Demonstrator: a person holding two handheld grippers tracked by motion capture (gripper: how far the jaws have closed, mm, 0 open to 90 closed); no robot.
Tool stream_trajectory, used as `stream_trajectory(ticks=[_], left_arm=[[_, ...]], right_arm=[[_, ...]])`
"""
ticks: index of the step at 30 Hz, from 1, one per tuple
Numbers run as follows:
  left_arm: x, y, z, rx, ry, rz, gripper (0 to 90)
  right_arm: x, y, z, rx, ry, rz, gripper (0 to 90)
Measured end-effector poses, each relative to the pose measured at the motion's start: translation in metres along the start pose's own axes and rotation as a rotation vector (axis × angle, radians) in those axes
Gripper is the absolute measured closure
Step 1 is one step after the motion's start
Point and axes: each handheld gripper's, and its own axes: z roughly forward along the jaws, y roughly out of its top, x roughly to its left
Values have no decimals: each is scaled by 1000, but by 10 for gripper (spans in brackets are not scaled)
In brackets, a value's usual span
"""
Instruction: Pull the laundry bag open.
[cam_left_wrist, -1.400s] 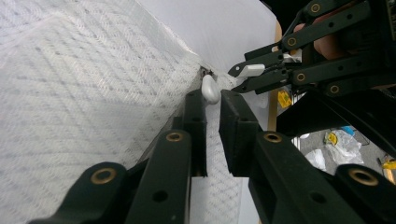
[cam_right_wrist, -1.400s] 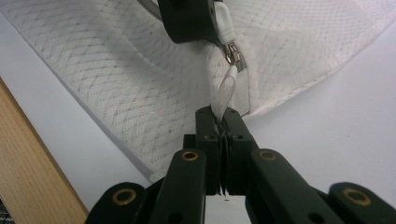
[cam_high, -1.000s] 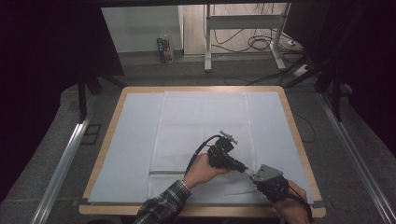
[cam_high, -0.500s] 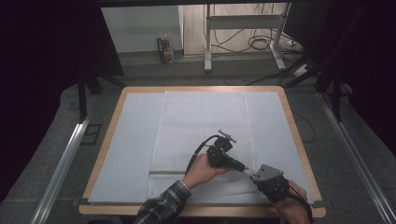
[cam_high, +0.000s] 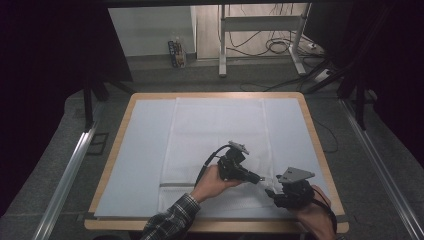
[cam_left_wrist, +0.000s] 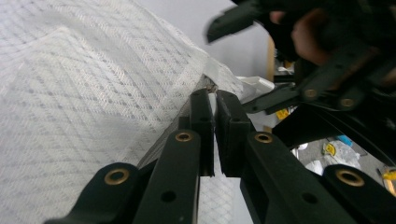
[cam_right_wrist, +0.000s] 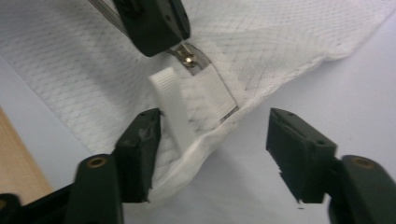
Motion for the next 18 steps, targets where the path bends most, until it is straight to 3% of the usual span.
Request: stream_trajectory(ticks=[4,7,10,18], left_arm=[[3,-2,-2,-7,-24,0,867],[5,-2,-1,-6,-41,-4,867],[5,-2,0,-9,-41,-10,868],[5,-2,-1,-20,-47,-15,867]], right_arm=[[-8,6,7,-9,39,-24,309],[-11,12,11,-24,63,-60,350],[-10,16,16,-8,84,-95,489],[-8,14,19,15,94,-130,815]])
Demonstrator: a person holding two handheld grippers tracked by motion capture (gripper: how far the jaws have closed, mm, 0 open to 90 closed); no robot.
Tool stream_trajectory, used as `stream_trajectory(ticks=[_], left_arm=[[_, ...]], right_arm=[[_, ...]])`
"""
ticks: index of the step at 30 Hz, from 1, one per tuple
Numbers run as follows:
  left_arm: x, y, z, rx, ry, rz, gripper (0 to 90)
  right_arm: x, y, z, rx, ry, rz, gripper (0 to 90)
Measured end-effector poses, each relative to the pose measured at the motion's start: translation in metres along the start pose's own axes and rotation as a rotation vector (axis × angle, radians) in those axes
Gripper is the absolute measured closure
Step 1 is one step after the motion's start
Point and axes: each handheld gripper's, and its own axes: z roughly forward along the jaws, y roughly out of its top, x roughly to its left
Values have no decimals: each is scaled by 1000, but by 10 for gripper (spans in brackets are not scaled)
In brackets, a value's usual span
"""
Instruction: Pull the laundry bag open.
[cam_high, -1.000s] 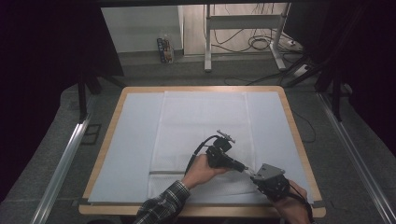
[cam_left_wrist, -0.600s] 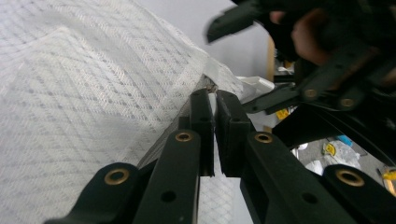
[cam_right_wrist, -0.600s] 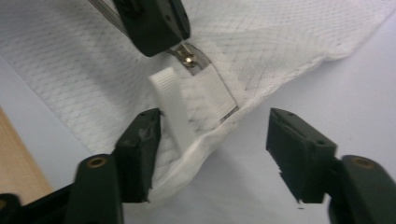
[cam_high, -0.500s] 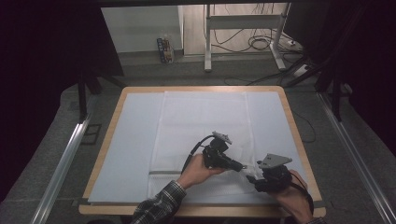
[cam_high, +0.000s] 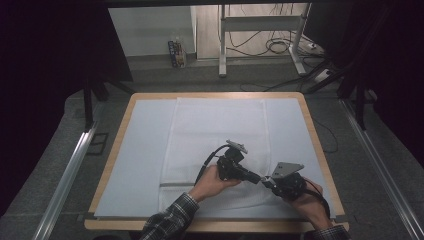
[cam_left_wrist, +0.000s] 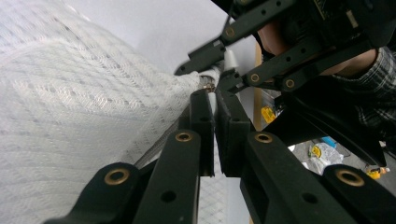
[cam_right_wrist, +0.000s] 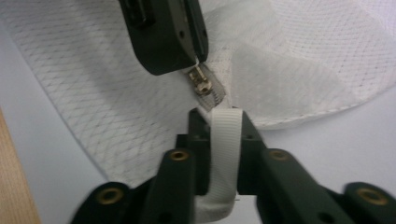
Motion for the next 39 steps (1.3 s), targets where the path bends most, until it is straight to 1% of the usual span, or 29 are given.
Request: stream_trajectory(ticks=[4,5,8,9,11,13,15,16,17,19,21,22,23,24,25,27,30,33,34,39], left_arm=[[-1,-1,-1,-10,1,-3,869],[-2,-2,-2,-19,12,-6,870],[-3,-4,-3,-19,40,-1,873],[-3,-5,-4,-17,45,0,873],[-3,-7,-6,-21,48,3,873],[-2,-9,-7,-27,38,2,874],[-4,-10,-7,-23,52,13,874],[-4,-10,-8,-18,57,12,873],[-4,-11,-8,-18,51,14,873],[-5,-12,-8,-16,61,18,873],[-5,-13,-9,-15,58,19,873],[-6,-14,-10,-9,71,26,873],[-6,-14,-10,-9,71,26,873],[-6,-16,-11,-8,76,28,873],[-6,-17,-12,-11,72,24,873],[-6,-18,-12,-6,80,27,873],[-5,-24,-17,-17,89,14,873],[-5,-26,-19,-15,92,13,873],[-5,-29,-21,-14,99,17,873],[-4,-34,-26,-14,112,11,873]], right_arm=[[1,1,-2,-9,-16,-9,841],[2,1,-2,-11,-22,-6,843],[3,1,-3,-4,-36,-4,847],[4,1,-3,3,-48,-5,848],[4,0,-4,1,-55,3,850],[3,-1,-6,-4,-54,10,850],[3,-1,-6,-3,-53,11,850],[4,-2,-6,-2,-50,10,849],[3,-3,-6,-2,-51,10,849],[3,-3,-6,-2,-45,14,849],[4,-3,-6,-1,-44,14,849],[4,-4,-6,0,-43,16,849],[4,-4,-6,2,-42,11,849],[4,-5,-6,-2,-41,16,849],[4,-5,-6,-1,-40,17,849],[4,-5,-6,-2,-35,20,849],[5,-6,-5,8,-38,23,849],[6,-6,-5,8,-36,26,849],[6,-6,-5,9,-36,25,850],[6,-6,-4,13,-35,29,849]])
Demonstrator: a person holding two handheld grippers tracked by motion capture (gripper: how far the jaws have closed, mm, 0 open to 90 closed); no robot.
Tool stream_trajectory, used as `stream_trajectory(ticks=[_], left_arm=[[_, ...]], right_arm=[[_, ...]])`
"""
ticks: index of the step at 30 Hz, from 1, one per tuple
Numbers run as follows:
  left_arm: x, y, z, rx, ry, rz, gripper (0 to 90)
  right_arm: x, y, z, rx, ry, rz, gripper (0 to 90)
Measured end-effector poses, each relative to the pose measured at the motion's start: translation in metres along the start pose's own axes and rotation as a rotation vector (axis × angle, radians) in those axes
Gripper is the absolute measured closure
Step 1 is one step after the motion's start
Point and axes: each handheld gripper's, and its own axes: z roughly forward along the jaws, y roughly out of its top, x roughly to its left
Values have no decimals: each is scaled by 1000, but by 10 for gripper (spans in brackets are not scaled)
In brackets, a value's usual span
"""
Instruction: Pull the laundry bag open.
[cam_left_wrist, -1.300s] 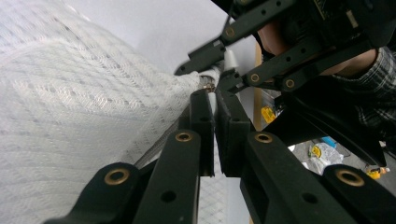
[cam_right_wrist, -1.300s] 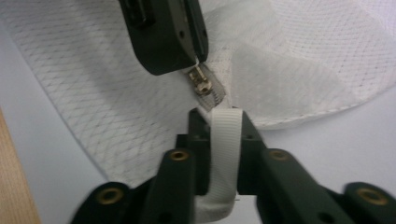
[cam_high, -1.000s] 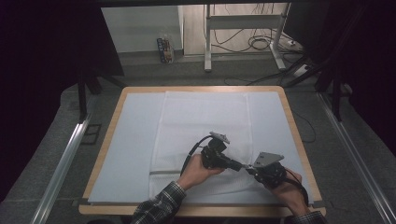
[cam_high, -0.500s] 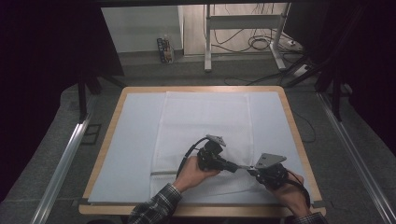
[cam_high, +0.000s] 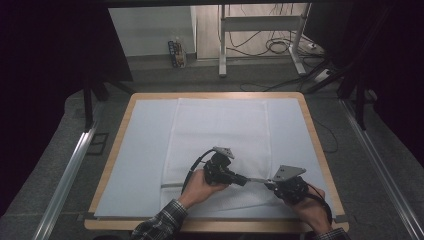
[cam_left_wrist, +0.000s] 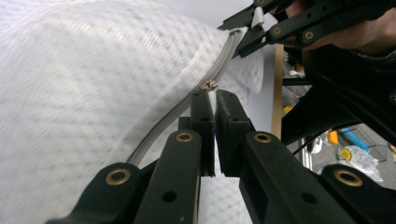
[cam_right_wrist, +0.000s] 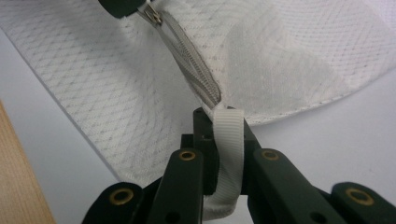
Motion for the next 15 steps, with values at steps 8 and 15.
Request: stream_trajectory(ticks=[8,15], left_arm=[[2,-8,-10,-7,9,-9,873],[6,-17,-17,-15,27,-27,872]], right_arm=[[0,-1,0,1,10,7,849],[-2,-3,1,5,14,18,850]])
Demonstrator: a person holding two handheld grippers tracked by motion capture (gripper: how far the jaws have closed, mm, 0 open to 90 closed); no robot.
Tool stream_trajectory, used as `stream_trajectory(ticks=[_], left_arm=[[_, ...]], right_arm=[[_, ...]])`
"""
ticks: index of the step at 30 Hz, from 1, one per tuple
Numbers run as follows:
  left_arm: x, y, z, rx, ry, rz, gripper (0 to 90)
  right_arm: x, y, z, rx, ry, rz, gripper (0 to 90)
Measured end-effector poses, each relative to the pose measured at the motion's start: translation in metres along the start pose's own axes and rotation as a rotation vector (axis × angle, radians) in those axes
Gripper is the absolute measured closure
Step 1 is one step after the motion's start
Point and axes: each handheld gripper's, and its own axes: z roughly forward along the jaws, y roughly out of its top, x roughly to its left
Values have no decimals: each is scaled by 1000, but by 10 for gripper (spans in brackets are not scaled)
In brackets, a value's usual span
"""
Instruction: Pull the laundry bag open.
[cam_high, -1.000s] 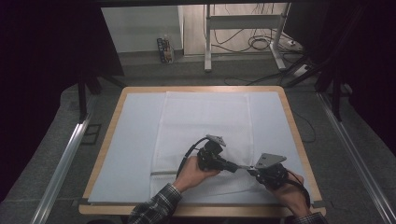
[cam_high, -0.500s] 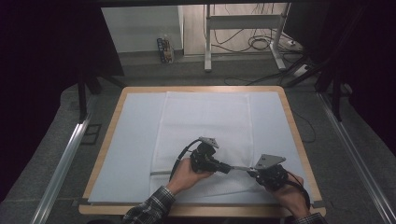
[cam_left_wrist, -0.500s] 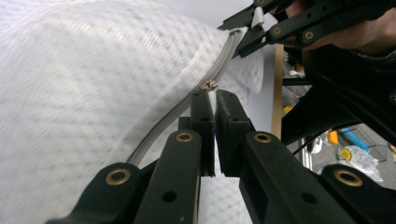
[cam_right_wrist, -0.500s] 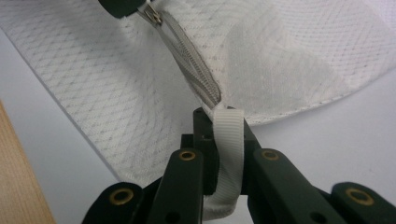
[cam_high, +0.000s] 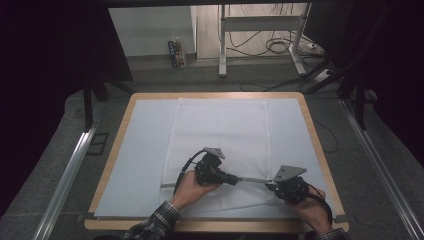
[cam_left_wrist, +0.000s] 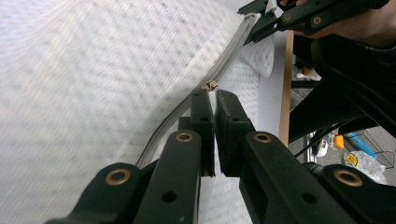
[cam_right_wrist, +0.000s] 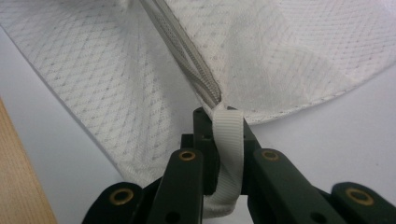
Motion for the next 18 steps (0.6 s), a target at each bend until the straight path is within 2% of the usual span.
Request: stream_trajectory(ticks=[8,18], left_arm=[[3,-12,-12,-9,17,-20,872],[2,-18,-17,-24,27,-16,873]], right_arm=[[0,0,1,6,2,1,849],[0,-1,2,4,5,14,849]])
